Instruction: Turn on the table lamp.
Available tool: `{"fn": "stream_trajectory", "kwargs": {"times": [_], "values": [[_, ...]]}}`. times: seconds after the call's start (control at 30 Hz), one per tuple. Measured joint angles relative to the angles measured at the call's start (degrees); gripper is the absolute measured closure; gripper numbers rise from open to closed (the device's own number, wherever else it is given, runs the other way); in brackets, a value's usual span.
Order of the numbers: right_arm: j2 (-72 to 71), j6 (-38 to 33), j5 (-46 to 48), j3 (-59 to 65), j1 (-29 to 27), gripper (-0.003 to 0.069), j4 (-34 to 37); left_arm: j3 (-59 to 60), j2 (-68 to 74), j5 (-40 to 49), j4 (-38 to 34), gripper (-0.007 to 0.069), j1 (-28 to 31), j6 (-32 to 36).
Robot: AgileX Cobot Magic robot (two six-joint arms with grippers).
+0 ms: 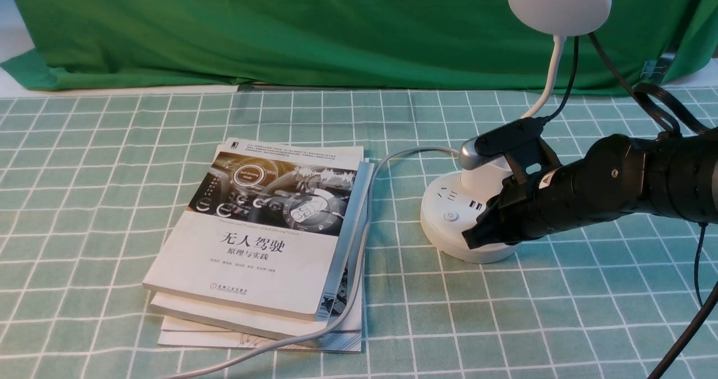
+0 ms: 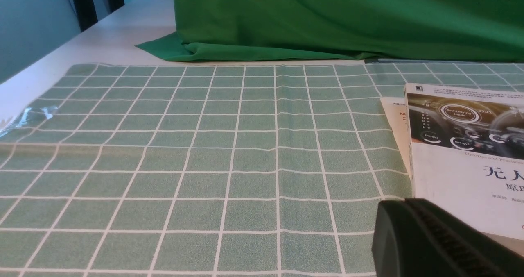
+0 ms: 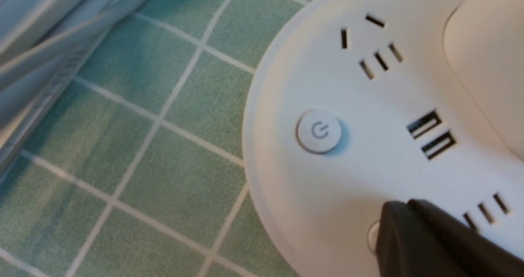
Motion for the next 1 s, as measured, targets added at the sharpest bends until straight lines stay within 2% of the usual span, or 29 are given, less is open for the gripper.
{"fn": "stream_trajectory", "kwargs": {"times": [0.17,0.4,0.6,0.7,1.0], "values": [[-2.59,1.11,2.11,0.58,0.0,0.0627,-0.06,0.0,0.0,0.0,0.0,0.0603,0.0,0.0],[-15.89,4.57,7.74,1.75,-0.51,0.0624,-0.19,0.0,0.0,0.0,0.0,0.0603,0.0,0.0],[-27.96,8.23,8.08,11.07,-0.62,0.062,-1.29,0.0,0.0,0.0,0.0,0.0603,0.0,0.0],[-39.82,8.79,5.61,18.04,-0.62,0.0615,-1.51,0.0,0.0,0.0,0.0,0.0603,0.0,0.0],[-68.73,8.08,0.97,26.35,-0.62,0.059,-1.73,0.0,0.0,0.0,0.0,0.0603,0.0,0.0]]}}
